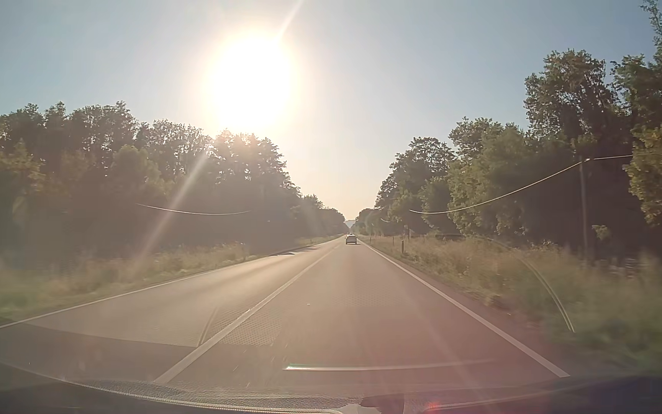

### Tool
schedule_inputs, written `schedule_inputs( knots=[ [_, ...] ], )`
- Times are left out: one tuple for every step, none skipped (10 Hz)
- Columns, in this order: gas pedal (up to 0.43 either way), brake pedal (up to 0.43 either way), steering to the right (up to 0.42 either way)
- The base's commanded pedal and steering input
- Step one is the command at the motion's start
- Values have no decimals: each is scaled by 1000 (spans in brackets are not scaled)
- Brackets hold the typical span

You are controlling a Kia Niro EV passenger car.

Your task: Follow the waypoints while adhering to traffic rules and regulations

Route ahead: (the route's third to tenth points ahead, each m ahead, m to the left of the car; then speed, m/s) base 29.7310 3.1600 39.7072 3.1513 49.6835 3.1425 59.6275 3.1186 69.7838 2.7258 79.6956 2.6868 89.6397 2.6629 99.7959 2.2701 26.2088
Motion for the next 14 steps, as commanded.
schedule_inputs(
  knots=[
    [0,0,2],
    [0,0,2],
    [0,0,1],
    [0,0,0],
    [0,0,0],
    [0,0,0],
    [0,0,0],
    [0,0,0],
    [0,0,0],
    [0,0,0],
    [0,0,0],
    [0,0,0],
    [0,0,0],
    [0,0,0]
  ],
)
